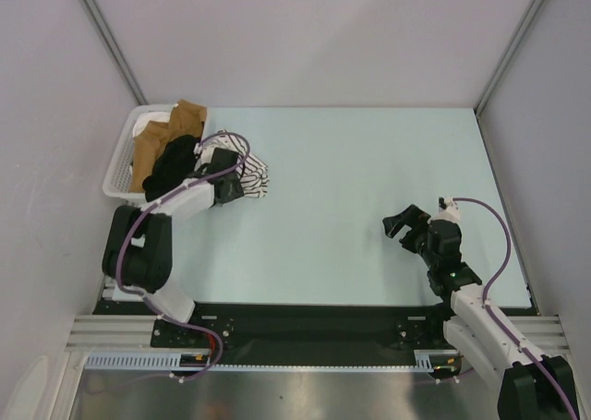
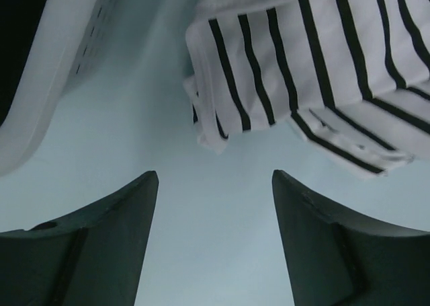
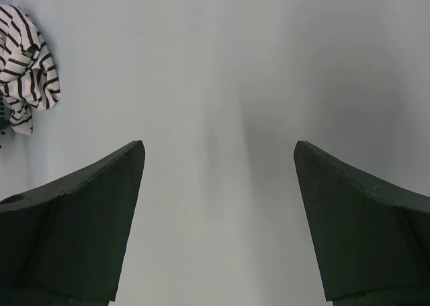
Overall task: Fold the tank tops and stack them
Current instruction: Grab the tank top from the pile, then move the tank top to the center of the board
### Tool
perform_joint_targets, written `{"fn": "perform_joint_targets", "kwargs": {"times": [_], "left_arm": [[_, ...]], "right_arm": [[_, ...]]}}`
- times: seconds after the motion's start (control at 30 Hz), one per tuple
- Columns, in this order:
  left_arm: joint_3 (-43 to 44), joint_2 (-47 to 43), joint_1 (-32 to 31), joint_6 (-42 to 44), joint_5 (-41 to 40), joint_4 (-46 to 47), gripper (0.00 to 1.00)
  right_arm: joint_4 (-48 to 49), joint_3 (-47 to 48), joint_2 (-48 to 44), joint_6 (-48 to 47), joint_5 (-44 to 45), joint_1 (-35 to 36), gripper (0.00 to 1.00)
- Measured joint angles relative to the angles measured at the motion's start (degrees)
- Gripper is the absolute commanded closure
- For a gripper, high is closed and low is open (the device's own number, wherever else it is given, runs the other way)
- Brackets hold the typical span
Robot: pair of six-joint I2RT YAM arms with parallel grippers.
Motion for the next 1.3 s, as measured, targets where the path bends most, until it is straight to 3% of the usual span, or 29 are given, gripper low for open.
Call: {"fn": "perform_joint_targets", "kwargs": {"times": [0.07,0.13,0.17,0.23,0.3,0.33,0.53,0.73,0.9,1.1,1.3], "left_arm": [[3.8,5.0,0.0,0.6,-1.7,-0.1,0.26],[7.4,9.5,0.4,1.0,-3.5,-0.3,0.32],[9.2,11.6,0.8,1.1,-3.8,-0.8,0.47],[12.0,14.8,2.1,1.4,-3.3,-1.1,0.63],[13.3,16.4,3.7,2.1,-1.7,-1.0,0.92],[13.5,16.7,4.3,2.7,-0.9,-1.0,1.00],[14.3,15.6,3.8,5.6,0.7,-3.0,1.00],[15.5,3.7,-8.1,7.4,2.0,-10.3,1.00],[28.9,-7.6,-19.1,7.4,5.2,-19.7,1.00],[41.4,-22.6,-22.9,6.5,13.0,-25.7,1.00],[60.7,-20.9,-23.0,5.2,22.4,-27.9,1.00]], "right_arm": [[0.0,0.0,0.0,0.0,0.0,0.0,0.02],[0.0,0.0,-0.1,0.0,0.0,0.0,0.03],[0.0,0.0,-0.1,0.0,0.0,0.0,0.02],[0.0,0.0,-0.2,0.0,0.0,0.0,0.02],[0.0,0.0,-0.3,0.0,-0.2,0.0,0.02],[0.0,0.0,-0.4,0.0,-0.2,0.0,0.02],[-0.1,0.0,-1.1,0.0,-0.2,-0.1,0.03],[0.0,0.0,-1.3,-0.2,-0.2,-0.2,0.03],[0.3,0.0,-1.3,-1.0,-1.3,-0.2,0.06],[1.5,0.0,-1.3,-2.9,-5.4,-0.2,0.11],[3.1,0.0,-1.5,-4.6,-9.2,-0.2,0.18]]}}
